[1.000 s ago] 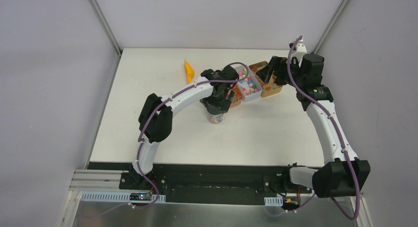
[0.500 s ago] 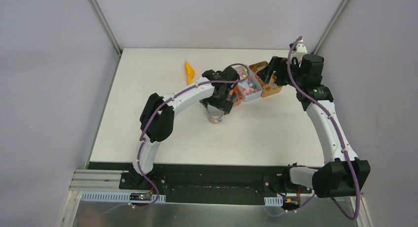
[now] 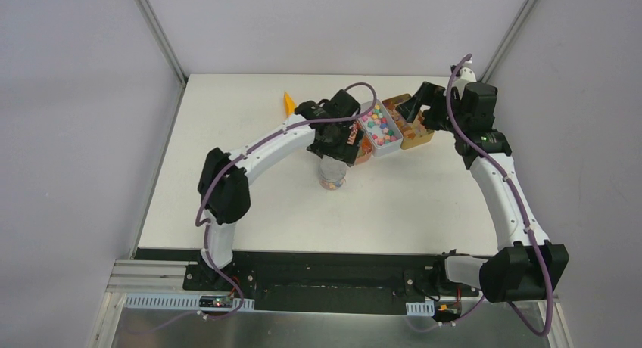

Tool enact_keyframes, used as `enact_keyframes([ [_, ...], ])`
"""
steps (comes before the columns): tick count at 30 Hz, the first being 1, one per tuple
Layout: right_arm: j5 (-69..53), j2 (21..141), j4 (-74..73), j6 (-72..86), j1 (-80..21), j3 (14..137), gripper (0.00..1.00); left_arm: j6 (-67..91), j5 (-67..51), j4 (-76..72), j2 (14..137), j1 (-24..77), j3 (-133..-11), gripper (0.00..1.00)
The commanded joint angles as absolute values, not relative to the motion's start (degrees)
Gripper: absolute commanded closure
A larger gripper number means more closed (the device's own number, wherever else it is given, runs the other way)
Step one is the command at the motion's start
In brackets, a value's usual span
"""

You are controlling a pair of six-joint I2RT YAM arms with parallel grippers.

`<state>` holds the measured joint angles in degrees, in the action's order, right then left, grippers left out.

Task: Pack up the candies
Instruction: Close the bottle lid on the packing bottle.

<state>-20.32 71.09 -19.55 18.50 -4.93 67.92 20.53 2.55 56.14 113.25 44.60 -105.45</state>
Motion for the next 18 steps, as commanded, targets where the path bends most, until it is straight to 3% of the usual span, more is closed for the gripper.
enact_keyframes([
  [1, -23.3, 72.9, -15.7, 26.4, -3.8, 70.3, 0.0, 23.2, -4.9, 49.9, 103.9, 40.8, -100.0, 0.09],
  [5, -29.0, 73.7, -11.0, 29.4, -3.9, 68.2, 0.0, 24.7, -14.8, 44.5, 100.1, 35.3, -93.1, 0.16],
  [8, -30.9, 74.6, -10.6, 31.7, -5.4, 67.1, 0.06, 23.8, -26.4, 41.1, 98.9, 29.8, -89.4, 0.2],
  [12, -28.6, 75.5, -12.8, 31.8, -9.6, 64.9, 0.13, 21.4, -30.0, 40.6, 98.0, 25.7, -87.1, 0.24],
  [14, -26.9, 75.8, -12.9, 31.7, -12.4, 62.9, 0.18, 20.5, -29.9, 40.3, 98.6, 25.1, -86.3, 0.26],
  [18, -26.3, 78.5, -13.2, 31.5, -18.0, 60.2, 0.39, 17.8, -31.2, 40.3, 101.5, 25.0, -85.6, 0.3],
])
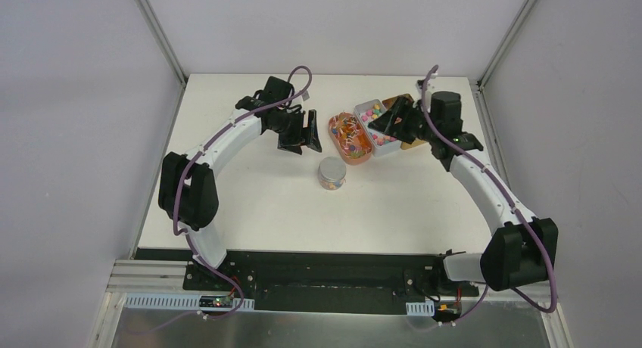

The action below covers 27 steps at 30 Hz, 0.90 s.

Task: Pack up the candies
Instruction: Close the bottle lid on the packing bottle.

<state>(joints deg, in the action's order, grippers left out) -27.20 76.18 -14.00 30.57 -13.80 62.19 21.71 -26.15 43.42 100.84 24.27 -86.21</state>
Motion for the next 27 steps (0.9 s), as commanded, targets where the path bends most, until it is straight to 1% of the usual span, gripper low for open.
enact_keyframes([
  [1, -25.8, 79.1, -13.5, 31.4, -19.2, 59.9, 0.44, 17.2, -31.4, 40.3, 102.2, 25.0, -85.3, 0.3],
  [3, -24.1, 79.8, -14.1, 31.4, -21.3, 59.1, 0.52, 16.2, -31.4, 40.3, 103.6, 25.0, -84.8, 0.3],
  [6, -20.6, 79.9, -13.6, 32.6, -23.7, 57.7, 0.61, 15.6, -32.2, 41.1, 106.0, 24.7, -85.7, 0.34],
  [9, -15.8, 80.0, -13.4, 33.9, -25.7, 56.4, 0.67, 16.6, -34.5, 41.2, 108.5, 23.8, -86.8, 0.36],
  [12, -13.6, 81.7, -13.3, 35.1, -26.5, 56.3, 0.67, 17.0, -35.9, 40.8, 110.0, 23.6, -86.9, 0.37],
  [16, -12.8, 85.0, -13.4, 35.2, -26.8, 57.4, 0.67, 16.9, -36.1, 39.1, 111.4, 23.6, -85.3, 0.42],
  [19, -13.1, 87.2, -12.7, 35.2, -26.9, 58.4, 0.67, 16.8, -37.7, 39.0, 112.4, 23.6, -85.0, 0.44],
  [27, -15.7, 93.0, -12.2, 34.7, -28.0, 62.1, 0.67, 16.1, -36.6, 39.8, 112.3, 23.3, -84.9, 0.45],
])
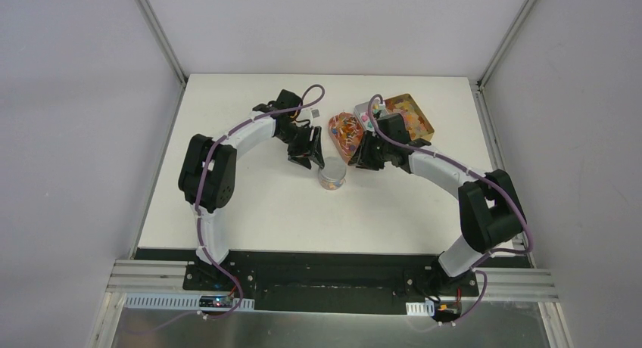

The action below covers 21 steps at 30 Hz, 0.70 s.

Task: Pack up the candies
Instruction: Close the bottle lid on the packing bottle.

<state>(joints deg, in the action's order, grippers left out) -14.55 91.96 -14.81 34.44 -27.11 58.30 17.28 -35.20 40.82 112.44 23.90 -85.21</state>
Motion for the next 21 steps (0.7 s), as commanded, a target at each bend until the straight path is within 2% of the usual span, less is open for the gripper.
enact_keyframes([
  [1, -16.3, 93.3, -11.8, 34.7, -28.4, 62.2, 0.67, 16.0, -36.5, 40.1, 112.2, 23.3, -84.9, 0.46],
  [6, -16.5, 93.6, -11.4, 34.6, -29.7, 62.4, 0.63, 15.4, -35.4, 41.9, 112.6, 23.0, -85.2, 0.47],
  [13, -15.2, 93.4, -11.7, 33.7, -30.8, 62.6, 0.62, 14.5, -34.9, 44.6, 114.5, 22.5, -86.6, 0.51],
  [21, -15.9, 95.4, -11.9, 33.2, -31.6, 62.6, 0.68, 14.5, -36.8, 44.3, 114.2, 22.5, -86.7, 0.45],
])
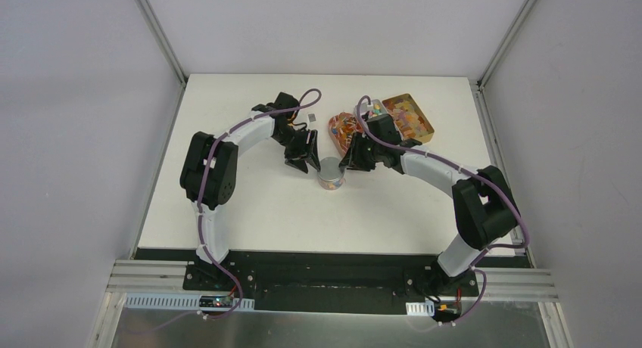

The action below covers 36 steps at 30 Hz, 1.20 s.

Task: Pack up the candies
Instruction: Close the bottle lid on the packing bottle.

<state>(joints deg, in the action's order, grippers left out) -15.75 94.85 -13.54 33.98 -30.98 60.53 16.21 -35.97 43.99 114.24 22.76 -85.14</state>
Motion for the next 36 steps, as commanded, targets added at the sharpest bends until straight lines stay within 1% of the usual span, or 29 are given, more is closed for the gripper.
enact_keyframes([
  [1, -15.7, 95.4, -12.0, 33.0, -31.7, 62.6, 0.69, 14.7, -37.5, 43.9, 114.2, 22.5, -86.7, 0.44],
  [3, -14.9, 95.5, -12.5, 32.6, -31.6, 62.7, 0.71, 15.0, -38.7, 43.1, 114.4, 22.5, -86.3, 0.44],
  [7, -13.4, 95.2, -13.2, 31.7, -31.6, 62.8, 0.78, 15.1, -39.4, 42.7, 114.7, 22.5, -86.1, 0.45],
  [10, -12.0, 95.7, -13.6, 31.3, -31.6, 62.3, 0.85, 15.1, -38.2, 42.7, 114.7, 22.5, -86.0, 0.47],
  [12, -10.9, 96.4, -13.8, 31.2, -31.7, 61.0, 0.87, 15.1, -36.4, 42.9, 114.7, 22.5, -85.7, 0.48],
  [19, -8.3, 98.0, -14.3, 31.4, -33.4, 55.6, 0.87, 14.8, -31.3, 45.2, 116.8, 22.5, -86.8, 0.48],
  [25, -9.8, 98.0, -14.2, 30.6, -35.1, 56.4, 0.87, 15.1, -31.9, 46.0, 118.1, 22.5, -86.5, 0.49],
  [31, -11.9, 98.4, -14.2, 28.6, -39.2, 57.9, 0.86, 17.1, -35.0, 44.9, 113.3, 22.5, -80.9, 0.52],
  [36, -11.2, 97.4, -13.8, 29.2, -40.4, 57.5, 0.86, 18.4, -34.9, 42.8, 106.7, 22.6, -74.2, 0.54],
])
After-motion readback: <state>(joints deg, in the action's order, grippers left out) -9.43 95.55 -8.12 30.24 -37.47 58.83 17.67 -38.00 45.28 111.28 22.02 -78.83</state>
